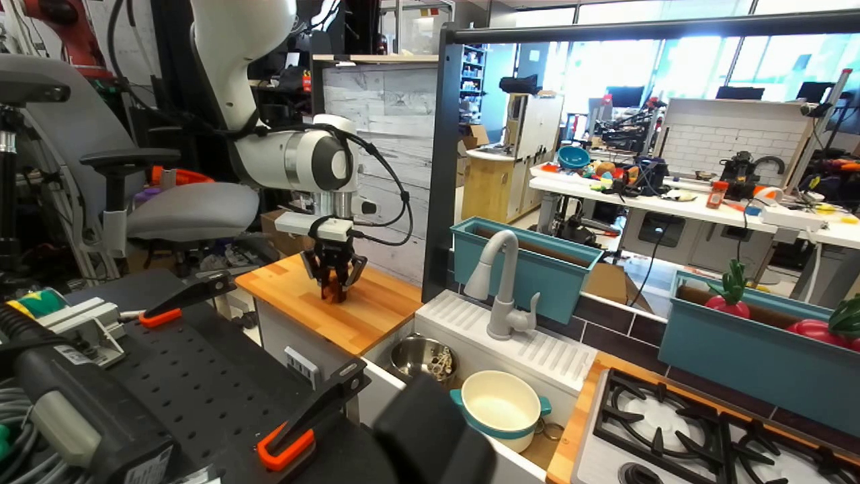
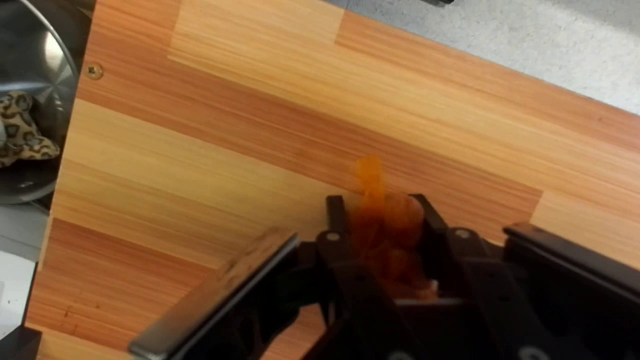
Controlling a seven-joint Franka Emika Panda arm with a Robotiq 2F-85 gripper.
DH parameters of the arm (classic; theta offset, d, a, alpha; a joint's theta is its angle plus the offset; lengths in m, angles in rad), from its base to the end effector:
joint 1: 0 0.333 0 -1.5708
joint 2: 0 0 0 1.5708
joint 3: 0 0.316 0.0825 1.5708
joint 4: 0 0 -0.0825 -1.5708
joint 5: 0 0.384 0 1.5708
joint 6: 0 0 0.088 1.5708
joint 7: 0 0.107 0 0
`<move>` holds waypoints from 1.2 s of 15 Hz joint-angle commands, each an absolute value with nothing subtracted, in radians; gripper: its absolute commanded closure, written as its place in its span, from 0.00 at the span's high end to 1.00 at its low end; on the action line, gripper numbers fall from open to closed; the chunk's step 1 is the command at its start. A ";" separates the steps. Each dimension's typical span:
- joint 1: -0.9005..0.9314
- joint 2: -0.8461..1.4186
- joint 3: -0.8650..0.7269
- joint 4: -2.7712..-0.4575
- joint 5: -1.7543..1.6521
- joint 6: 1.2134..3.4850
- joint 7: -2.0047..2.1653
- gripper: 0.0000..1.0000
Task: Move the plush toy
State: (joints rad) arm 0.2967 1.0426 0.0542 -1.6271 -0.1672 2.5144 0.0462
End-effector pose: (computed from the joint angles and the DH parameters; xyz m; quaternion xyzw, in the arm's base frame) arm 0.5947 0.2178 -0.0021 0.9746 0.2099 -0.0703 0.0339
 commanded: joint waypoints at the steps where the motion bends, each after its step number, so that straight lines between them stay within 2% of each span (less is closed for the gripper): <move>1: 0.327 1.027 0.035 -1.616 -0.210 2.481 0.020 0.06; 3: 0.347 0.989 0.020 -1.655 -0.255 2.502 0.009 0.01; 5: 0.365 0.952 0.005 -1.694 -0.297 2.510 0.015 0.04; 18: 0.384 0.714 -0.081 -2.054 -0.398 2.540 0.135 0.03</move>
State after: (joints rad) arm 0.3738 0.7686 -0.0486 -1.9781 -0.3511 2.5115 0.0751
